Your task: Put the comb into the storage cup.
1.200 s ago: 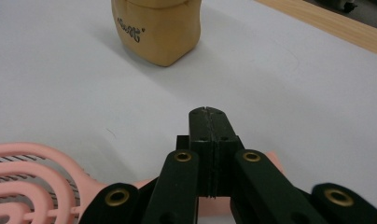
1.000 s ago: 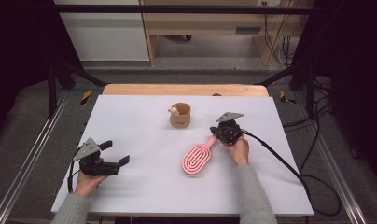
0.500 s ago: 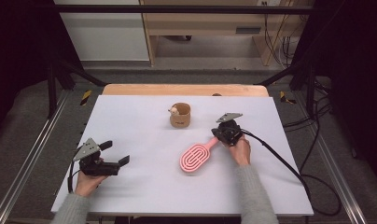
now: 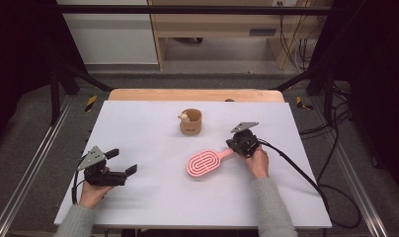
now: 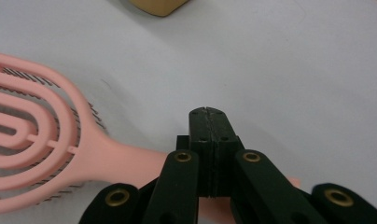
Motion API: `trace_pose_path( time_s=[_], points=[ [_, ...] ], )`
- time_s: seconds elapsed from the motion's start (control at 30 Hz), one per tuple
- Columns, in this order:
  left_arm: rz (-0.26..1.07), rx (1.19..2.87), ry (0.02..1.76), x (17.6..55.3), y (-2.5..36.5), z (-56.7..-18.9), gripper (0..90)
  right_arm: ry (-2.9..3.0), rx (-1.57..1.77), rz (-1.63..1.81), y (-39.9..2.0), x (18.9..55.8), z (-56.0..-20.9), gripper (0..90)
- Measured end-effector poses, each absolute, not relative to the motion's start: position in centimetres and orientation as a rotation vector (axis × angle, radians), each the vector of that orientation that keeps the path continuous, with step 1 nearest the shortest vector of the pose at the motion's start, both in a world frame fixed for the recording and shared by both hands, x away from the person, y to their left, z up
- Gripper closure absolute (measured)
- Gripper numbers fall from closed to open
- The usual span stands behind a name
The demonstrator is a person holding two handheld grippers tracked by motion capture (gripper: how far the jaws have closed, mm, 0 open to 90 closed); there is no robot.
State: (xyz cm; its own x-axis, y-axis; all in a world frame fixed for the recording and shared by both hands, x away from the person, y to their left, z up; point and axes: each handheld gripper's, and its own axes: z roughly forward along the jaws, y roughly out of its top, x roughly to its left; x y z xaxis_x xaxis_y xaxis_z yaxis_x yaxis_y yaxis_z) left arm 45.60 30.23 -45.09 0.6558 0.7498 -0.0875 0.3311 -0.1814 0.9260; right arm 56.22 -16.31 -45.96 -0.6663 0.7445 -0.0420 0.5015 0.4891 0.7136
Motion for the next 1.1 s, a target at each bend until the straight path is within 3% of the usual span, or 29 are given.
trace_pose_path(
  time_s=[1.1],
  points=[
    [0.477, 1.774, 0.876, 45.6, 30.2, -45.1, 0.6, 2.427, 1.039, 0.962, -17.8, 54.2, -45.5, 90.0]
  ],
)
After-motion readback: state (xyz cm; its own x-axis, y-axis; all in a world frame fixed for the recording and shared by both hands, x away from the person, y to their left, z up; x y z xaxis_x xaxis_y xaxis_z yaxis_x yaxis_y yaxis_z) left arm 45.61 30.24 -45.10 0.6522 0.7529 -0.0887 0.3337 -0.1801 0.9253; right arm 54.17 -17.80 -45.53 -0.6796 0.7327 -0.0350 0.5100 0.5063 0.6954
